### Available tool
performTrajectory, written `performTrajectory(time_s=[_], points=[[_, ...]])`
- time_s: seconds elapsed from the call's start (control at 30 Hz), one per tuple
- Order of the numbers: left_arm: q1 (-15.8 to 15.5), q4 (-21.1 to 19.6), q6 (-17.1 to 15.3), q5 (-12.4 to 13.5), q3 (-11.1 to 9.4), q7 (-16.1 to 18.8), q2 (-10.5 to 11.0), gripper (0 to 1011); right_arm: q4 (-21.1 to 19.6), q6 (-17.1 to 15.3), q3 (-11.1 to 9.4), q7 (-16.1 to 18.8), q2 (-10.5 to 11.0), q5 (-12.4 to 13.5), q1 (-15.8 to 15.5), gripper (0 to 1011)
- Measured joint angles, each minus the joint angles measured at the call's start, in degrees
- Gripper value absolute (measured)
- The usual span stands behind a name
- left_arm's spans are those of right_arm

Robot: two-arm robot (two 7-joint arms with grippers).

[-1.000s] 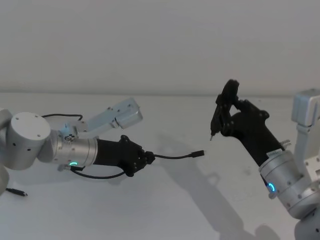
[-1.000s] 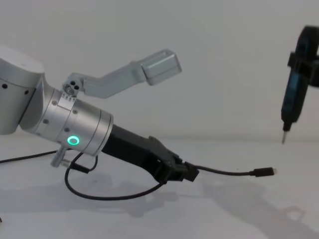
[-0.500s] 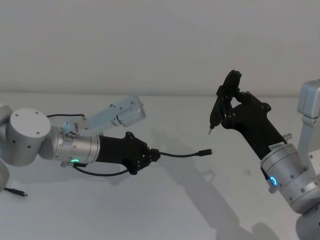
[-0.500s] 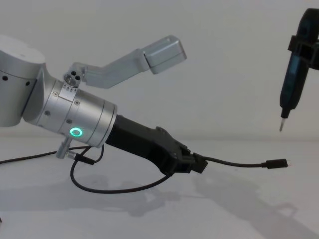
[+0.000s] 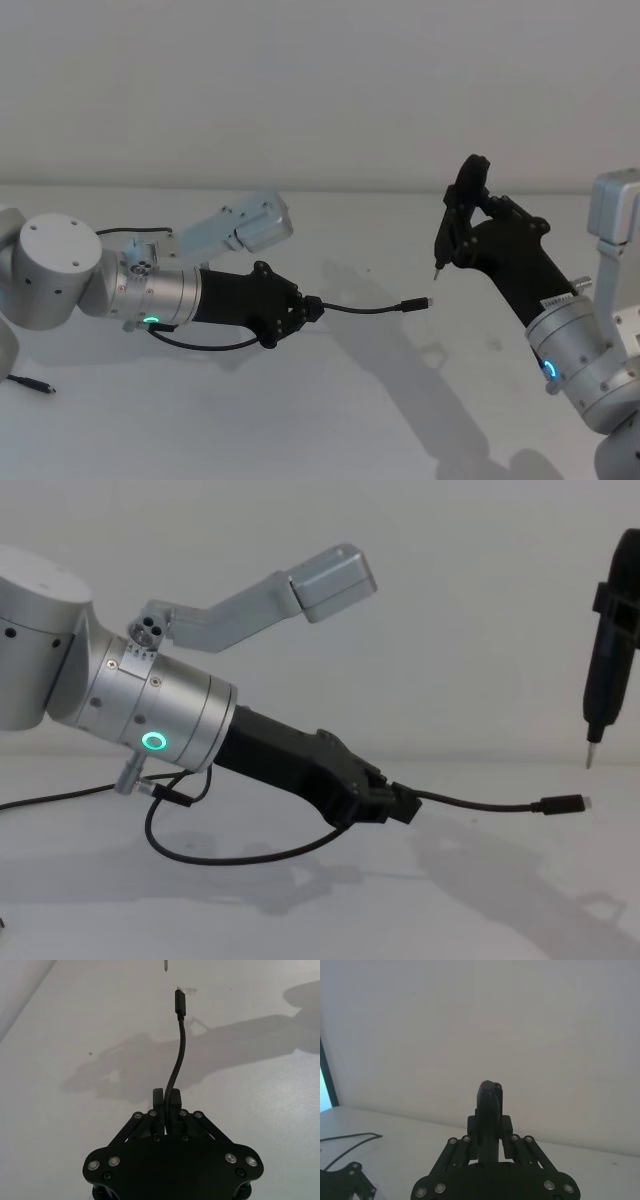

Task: Pick up the data cable with the one hand.

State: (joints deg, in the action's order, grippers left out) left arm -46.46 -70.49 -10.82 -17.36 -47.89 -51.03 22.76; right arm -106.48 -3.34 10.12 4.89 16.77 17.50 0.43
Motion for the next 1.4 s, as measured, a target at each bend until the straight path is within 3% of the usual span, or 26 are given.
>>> performTrajectory(time_s=[0.6,1.4], points=[[-0.08,-0.11,0.22,-0.07,-0.01,-0.17,0.03,67,0.34,-1.15,-0.13,-0.99,-0.58,-2.57,-0.45,275],[-0.08,-0.12,0.28,-0.06,0.0,-0.2,0.02,68,-1.39,-3.14,-0.6,-0.95,-1.38,-3.61,-1.98,274]])
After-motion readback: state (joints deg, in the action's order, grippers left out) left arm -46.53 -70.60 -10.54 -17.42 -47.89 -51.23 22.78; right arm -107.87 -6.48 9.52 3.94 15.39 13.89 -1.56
